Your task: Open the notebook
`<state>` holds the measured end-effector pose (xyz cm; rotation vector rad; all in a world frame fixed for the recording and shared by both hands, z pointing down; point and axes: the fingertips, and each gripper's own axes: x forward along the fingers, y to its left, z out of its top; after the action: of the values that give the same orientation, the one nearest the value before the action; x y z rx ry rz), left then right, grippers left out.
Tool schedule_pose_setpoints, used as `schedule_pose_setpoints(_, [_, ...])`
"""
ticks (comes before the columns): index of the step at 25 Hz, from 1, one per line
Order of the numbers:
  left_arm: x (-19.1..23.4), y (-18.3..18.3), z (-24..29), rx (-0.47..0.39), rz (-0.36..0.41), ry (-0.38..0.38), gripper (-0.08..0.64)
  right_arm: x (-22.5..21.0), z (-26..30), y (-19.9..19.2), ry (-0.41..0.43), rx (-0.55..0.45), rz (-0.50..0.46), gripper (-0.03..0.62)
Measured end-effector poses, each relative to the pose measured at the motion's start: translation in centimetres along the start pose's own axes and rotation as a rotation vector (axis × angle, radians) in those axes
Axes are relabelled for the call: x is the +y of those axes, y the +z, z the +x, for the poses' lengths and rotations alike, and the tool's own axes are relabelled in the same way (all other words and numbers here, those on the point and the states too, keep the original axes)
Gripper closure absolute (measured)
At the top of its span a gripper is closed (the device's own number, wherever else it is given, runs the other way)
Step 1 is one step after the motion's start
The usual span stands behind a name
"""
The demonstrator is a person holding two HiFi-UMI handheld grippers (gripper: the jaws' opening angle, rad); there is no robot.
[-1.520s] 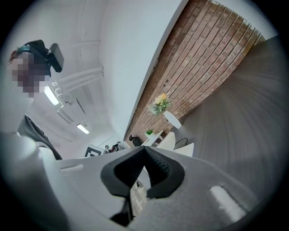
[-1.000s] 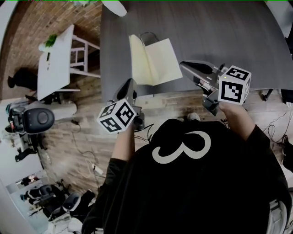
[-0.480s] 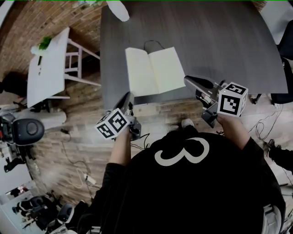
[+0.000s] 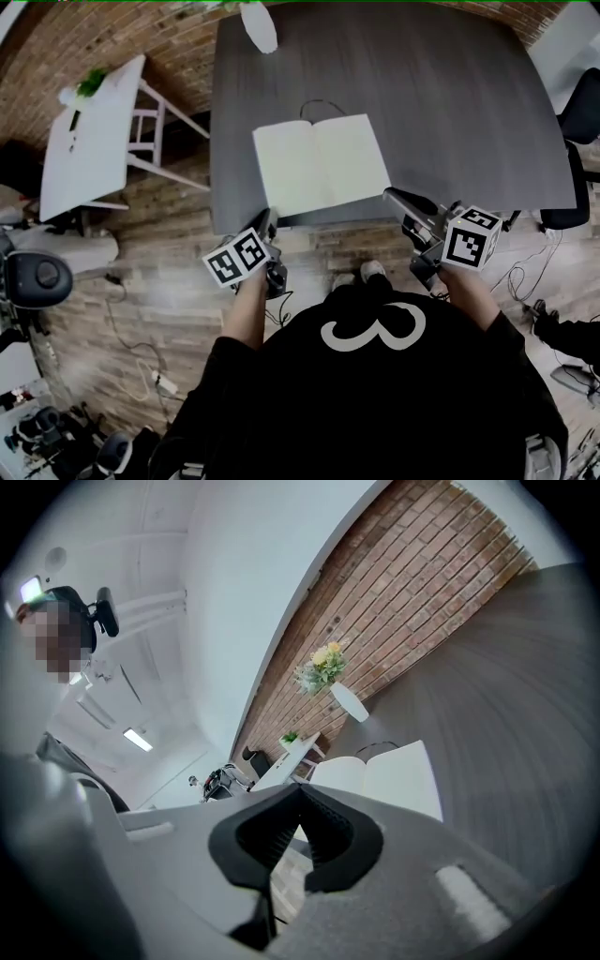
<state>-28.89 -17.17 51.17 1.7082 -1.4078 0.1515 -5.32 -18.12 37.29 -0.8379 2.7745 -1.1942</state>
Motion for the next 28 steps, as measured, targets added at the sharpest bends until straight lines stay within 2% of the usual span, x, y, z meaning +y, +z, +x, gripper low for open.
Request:
schedule_pose_setpoints(10, [1.6, -1.1, 1.6, 0.068, 0.074, 0.013, 0.502, 0.2, -0.1, -2.3, -0.046, -0.022, 0.027, 0.592])
schedule_pose_setpoints(15, [1.3, -0.7, 1.6, 0.059, 0.088, -0.008, 0.423, 0.5, -0.1, -2.3, -0.051, -0.013, 0.015, 0.592])
schedule_pose_setpoints(19, [0.7, -0.2, 0.6, 0.039, 0.080, -0.036, 0.403, 1.1, -0.4, -1.7, -0.055, -0.012, -0.018, 0.592])
schedule_pose_setpoints(22, [-1.2, 0.7, -0.8, 0.009, 0.092, -0.076, 0.403, 1.6, -1.1, -1.3, -0.050, -0.011, -0.057, 0.592])
schedule_pose_setpoints(24, [-3.4, 1.8, -2.1, -0.022, 0.136, -0.124, 0.415, 2.1, -1.7, -0.9, -0.038, -0.016, -0.092, 0.592])
schedule_pose_setpoints(28, [-9.7, 3.2, -5.4, -0.067, 0.243, -0.278, 0.448, 3.7, -2.5, 0.0, -0.010, -0.029, -0.155, 0.592])
